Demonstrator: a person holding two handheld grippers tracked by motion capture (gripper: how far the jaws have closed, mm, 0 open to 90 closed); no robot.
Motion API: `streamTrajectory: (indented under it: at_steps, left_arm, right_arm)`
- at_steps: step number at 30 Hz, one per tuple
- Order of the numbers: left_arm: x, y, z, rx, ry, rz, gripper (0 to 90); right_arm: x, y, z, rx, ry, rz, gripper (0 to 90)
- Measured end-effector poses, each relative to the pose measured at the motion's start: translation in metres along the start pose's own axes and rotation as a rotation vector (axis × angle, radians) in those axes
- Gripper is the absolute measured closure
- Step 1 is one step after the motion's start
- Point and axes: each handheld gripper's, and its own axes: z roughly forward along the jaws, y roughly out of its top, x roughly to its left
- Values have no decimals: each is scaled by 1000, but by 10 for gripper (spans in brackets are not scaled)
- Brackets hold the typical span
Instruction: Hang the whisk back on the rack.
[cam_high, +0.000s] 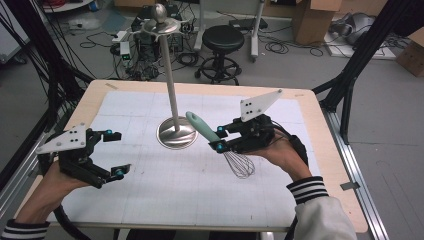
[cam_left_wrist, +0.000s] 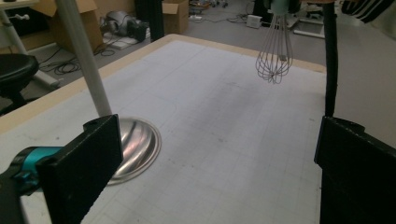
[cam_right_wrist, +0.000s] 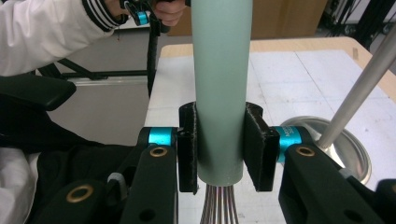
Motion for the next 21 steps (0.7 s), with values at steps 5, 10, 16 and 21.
streamTrajectory:
  at_steps: [5,10,16,21]
  left_arm:
    - [-1,17,7,7,-37,23,17]
    - [-2,29,16,21,-69,44,17]
    - [-2,39,26,18,-78,68,17]
    - [-3,48,32,24,-122,101,17]
  right_arm:
    - [1,1,1,-6,9,-5,693]
    - [1,3,4,-12,22,0,692]
    - [1,3,10,-15,37,-5,692]
    - [2,4,12,-8,51,-1,692]
